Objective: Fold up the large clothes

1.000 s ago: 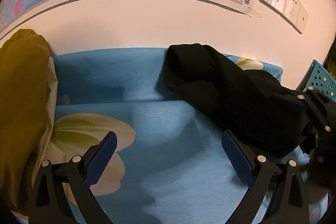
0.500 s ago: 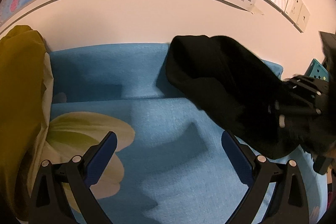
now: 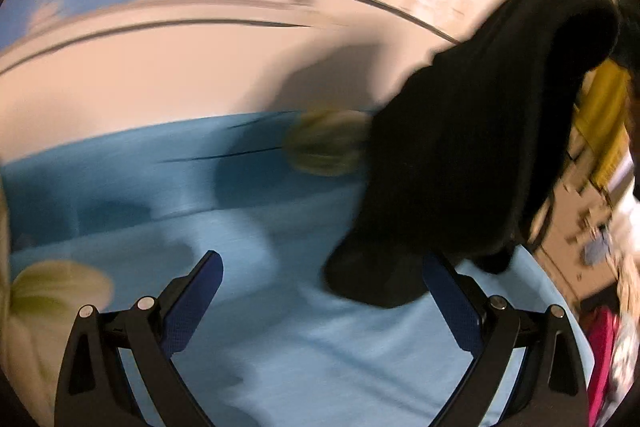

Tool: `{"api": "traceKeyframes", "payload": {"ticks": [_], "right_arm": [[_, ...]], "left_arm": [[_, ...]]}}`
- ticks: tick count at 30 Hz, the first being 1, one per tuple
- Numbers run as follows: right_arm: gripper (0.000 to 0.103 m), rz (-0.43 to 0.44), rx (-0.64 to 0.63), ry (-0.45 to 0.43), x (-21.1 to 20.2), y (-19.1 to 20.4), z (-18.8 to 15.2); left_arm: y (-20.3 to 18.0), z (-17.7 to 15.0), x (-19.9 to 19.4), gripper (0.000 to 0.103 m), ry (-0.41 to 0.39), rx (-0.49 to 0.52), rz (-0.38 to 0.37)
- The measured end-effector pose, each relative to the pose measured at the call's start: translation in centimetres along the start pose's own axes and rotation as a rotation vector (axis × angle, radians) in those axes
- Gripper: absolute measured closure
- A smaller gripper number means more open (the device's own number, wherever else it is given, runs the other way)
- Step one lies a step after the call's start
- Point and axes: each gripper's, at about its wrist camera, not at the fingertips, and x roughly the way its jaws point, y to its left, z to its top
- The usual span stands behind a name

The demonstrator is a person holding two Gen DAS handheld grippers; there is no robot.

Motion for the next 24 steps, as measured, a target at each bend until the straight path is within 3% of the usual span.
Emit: {"api": "traceKeyframes", "payload": {"ticks": [2, 4, 6, 7, 8, 9, 10, 11, 13, 17, 21, 22, 24], "right_arm": [[0.095, 0.014, 0.042, -0.017, -1.0, -0.9, -0.2], [0.095, 0.019, 0.06, -0.034, -1.3, -1.1, -0.1], [0.095, 0.024, 0.084, -0.05, -1.5, -1.4, 0.2], [0.095, 0.025, 0.096, -0.059, -1.8, -1.7, 0.2], [0.095, 0.015, 0.109, -0.074, -2.6, -2.3, 0.2], [0.095, 0.007, 0.128, -0.088, -3.3, -2.9, 0.2], [0.095, 0.004, 0.14, -0.106, -4.1, -3.5, 0.3], [0.095, 0.001, 0.142, -0.115, -4.7, -3.7, 0.4], [0.095, -0.032, 0.13, -0.151, -6.7, -4.1, 1.1], [0.095, -0.075, 0.088, -0.301, -14.0, -4.1, 4.6], [0.095, -0.097, -0.006, -0.49, -22.9, -1.7, 8.5], [0.095, -0.101, -0.034, -0.529, -25.2, -0.7, 9.4], [0.095, -0.106, -0.052, -0.582, -28.7, 0.5, 10.5]], "left_arm": [[-2.2, -0.1, 1.3, 0.007, 0.019, 0.069, -0.001], [-3.9, 0.0, 3.1, 0.007, 0.042, 0.142, 0.057], [-3.7, 0.5, 4.7, 0.008, 0.046, 0.148, 0.107], [-3.0, 0.9, 5.9, 0.022, 0.077, 0.136, 0.1], [-2.4, 1.4, 7.1, 0.055, 0.114, 0.115, 0.068], [-1.3, 1.8, 8.0, 0.074, 0.155, 0.089, 0.052], [-0.3, 2.6, 8.7, 0.098, 0.192, 0.029, -0.024], [0.3, 3.8, 8.4, 0.1, 0.168, -0.022, -0.058], [-0.3, 6.3, 5.8, 0.1, 0.059, -0.005, -0.028], [-1.7, 12.7, -0.3, 0.1, -0.145, -0.002, -0.081], [-3.4, 19.2, -9.6, 0.1, -0.386, -0.007, -0.147], [-3.3, 20.3, -10.4, 0.1, -0.426, -0.001, -0.15], [-4.4, 21.6, -16.1, 0.1, -0.545, 0.015, -0.158]]}}
